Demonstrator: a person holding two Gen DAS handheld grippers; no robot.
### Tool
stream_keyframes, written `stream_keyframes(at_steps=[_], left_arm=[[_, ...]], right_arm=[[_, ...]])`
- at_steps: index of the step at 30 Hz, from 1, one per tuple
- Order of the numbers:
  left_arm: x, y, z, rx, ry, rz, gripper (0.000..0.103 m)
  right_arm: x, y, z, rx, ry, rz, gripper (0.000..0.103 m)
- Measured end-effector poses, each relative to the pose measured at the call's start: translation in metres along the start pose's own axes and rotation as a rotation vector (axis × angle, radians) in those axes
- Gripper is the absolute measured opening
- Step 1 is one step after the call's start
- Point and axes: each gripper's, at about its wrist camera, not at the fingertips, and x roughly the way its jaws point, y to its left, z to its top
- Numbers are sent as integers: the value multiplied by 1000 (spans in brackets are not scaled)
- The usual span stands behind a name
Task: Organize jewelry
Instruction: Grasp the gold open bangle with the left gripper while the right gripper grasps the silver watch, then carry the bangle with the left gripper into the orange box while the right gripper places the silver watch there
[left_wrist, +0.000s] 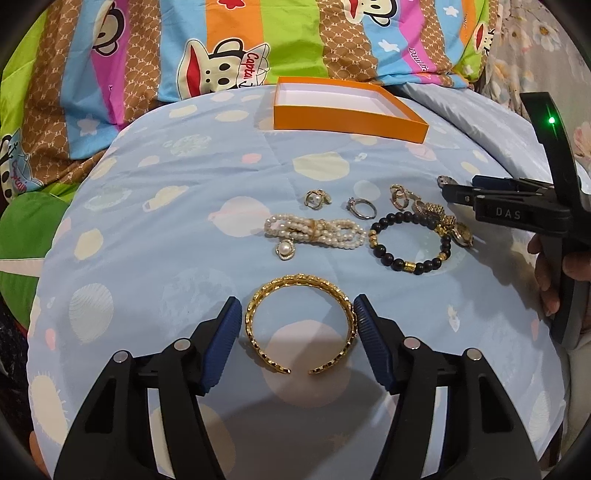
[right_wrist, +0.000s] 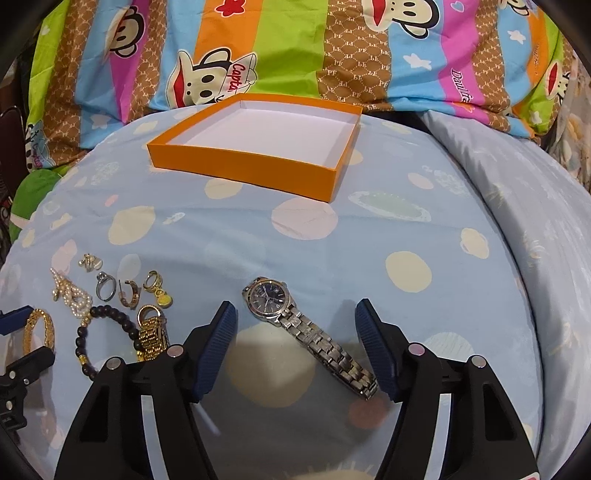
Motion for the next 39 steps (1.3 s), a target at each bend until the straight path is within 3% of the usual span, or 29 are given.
stream_keyframes(at_steps=[7,14,28,34,39], left_arm=[[0,5,0,-14,-1,-20,63],[-4,11,-1,-39,-4,-69,57],[-24,8,17,-11,-47,-58,57],[-24,9,59,47,-97,-29,57],[-12,4,116,81,-178,-10,57]], right_arm=[[-3,3,-2,25,-3,25,22],[-10,1,-11,84,-15,12,22],[-40,-14,-15,187,-79,-4,22],[-56,-17,13,209,-139,-9,22],[-53,-18,51,217,-184,-14,22]])
